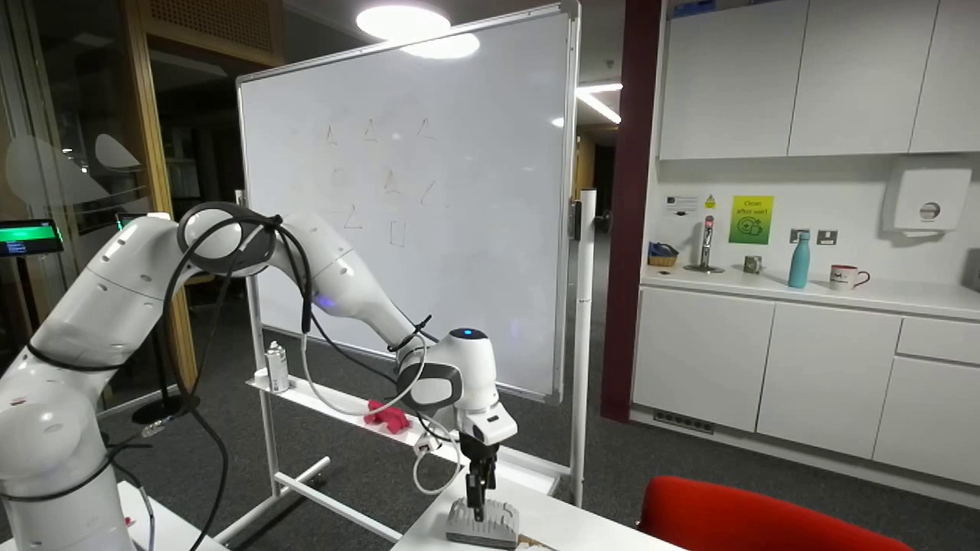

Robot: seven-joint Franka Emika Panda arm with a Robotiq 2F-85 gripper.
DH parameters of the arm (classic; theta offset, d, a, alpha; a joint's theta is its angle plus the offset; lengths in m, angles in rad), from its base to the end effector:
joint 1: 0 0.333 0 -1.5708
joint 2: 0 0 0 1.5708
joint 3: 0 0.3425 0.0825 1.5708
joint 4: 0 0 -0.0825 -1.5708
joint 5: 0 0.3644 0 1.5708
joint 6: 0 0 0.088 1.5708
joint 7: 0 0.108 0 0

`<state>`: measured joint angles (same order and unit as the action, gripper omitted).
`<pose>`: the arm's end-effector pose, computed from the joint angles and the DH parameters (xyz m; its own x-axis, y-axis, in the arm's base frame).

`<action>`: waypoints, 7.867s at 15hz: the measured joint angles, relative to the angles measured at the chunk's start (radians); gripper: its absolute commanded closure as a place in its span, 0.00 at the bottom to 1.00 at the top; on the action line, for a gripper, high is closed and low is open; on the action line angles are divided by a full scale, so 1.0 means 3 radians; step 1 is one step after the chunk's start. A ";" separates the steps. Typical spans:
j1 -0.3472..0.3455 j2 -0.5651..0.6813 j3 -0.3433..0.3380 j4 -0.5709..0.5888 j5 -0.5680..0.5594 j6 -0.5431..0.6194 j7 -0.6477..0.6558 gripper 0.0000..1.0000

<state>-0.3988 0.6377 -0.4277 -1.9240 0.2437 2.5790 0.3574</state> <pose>0.4423 -0.4552 0.2253 0.2688 -0.9549 0.1260 -0.9628 -0.2628 0.0628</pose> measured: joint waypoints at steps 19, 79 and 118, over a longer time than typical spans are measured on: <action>-0.0088 0.0298 0.0133 0.0220 -0.0112 -0.0004 -0.0084 0.00; 0.0856 -0.1429 -0.0702 -0.1841 -0.1906 0.0858 0.0256 0.40; 0.0367 -0.3156 0.0376 -0.2474 -0.2703 0.0122 0.0732 0.65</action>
<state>-0.2887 -0.3091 -0.3148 -2.6662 -0.5671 2.6157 0.5771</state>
